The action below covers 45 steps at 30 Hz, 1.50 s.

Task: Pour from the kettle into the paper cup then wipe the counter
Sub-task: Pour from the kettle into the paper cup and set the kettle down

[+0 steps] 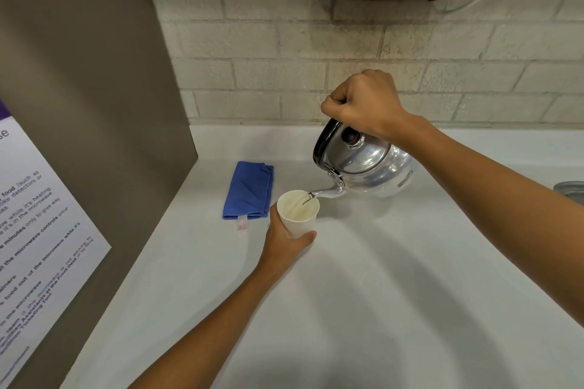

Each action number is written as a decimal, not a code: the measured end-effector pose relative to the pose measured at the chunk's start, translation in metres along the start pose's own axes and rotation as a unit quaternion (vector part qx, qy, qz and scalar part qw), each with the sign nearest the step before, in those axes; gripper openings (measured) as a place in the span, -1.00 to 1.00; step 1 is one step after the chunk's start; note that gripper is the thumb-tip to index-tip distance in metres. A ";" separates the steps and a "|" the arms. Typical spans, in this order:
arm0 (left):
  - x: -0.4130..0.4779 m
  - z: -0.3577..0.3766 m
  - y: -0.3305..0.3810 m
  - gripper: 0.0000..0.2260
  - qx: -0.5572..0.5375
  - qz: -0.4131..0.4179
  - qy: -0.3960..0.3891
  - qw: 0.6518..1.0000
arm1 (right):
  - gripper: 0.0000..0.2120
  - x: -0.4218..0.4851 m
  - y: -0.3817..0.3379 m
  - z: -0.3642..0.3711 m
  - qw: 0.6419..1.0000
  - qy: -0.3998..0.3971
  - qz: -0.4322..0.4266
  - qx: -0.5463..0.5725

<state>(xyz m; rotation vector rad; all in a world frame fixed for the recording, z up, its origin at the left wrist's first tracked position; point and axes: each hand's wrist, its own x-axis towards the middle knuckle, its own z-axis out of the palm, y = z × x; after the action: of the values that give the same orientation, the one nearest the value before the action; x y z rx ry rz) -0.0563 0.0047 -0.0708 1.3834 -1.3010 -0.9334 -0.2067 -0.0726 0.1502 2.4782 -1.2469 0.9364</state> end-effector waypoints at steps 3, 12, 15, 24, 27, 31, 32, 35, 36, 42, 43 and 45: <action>0.001 0.000 0.000 -0.29 -0.003 0.001 -0.003 1.000 | -0.56 0.000 0.000 0.000 1.000 -0.002 -0.002 -0.006; 0.000 0.000 0.000 -0.28 0.000 -0.002 0.000 1.000 | -0.56 0.002 -0.001 -0.003 1.000 -0.001 -0.011 -0.016; 0.000 0.000 0.000 -0.29 -0.004 0.002 0.002 1.000 | -0.57 0.004 -0.002 -0.004 1.000 0.003 -0.013 -0.017; 0.000 0.000 -0.001 -0.27 -0.004 0.000 0.003 1.000 | -0.59 0.005 -0.001 -0.003 0.999 0.012 -0.028 -0.031; 0.000 0.001 -0.001 -0.29 -0.002 0.001 0.007 1.000 | -0.61 0.005 -0.001 -0.003 0.999 0.015 -0.032 -0.038; 0.000 0.001 -0.001 -0.29 -0.006 0.003 0.006 1.000 | -0.64 0.005 -0.002 -0.004 0.999 0.018 -0.033 -0.038; 0.000 0.001 -0.002 -0.30 -0.007 0.004 0.007 1.000 | -0.64 0.005 -0.003 -0.004 0.999 0.018 -0.033 -0.038; 0.000 0.001 -0.002 -0.29 -0.008 0.005 0.005 1.000 | -0.65 0.005 -0.003 -0.005 0.999 0.016 -0.033 -0.040; 0.000 0.001 -0.002 -0.28 -0.007 0.005 0.005 1.000 | -0.64 0.005 -0.003 -0.005 0.999 0.014 -0.033 -0.041; 0.002 0.001 -0.003 -0.27 -0.007 0.003 0.002 1.000 | -0.62 0.007 -0.005 -0.007 0.998 0.005 -0.035 -0.046; 0.002 0.001 -0.003 -0.27 -0.007 0.004 0.001 1.000 | -0.62 0.007 -0.006 -0.008 0.998 0.004 -0.037 -0.047; 0.001 0.001 -0.003 -0.27 -0.003 0.005 0.002 1.000 | -0.60 0.008 -0.006 -0.009 0.998 0.004 -0.041 -0.051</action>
<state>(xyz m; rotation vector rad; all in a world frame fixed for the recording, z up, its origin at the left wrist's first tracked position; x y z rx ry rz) -0.0563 0.0029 -0.0742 1.3719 -1.2995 -0.9265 -0.2022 -0.0697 0.1628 2.4245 -1.1512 0.8403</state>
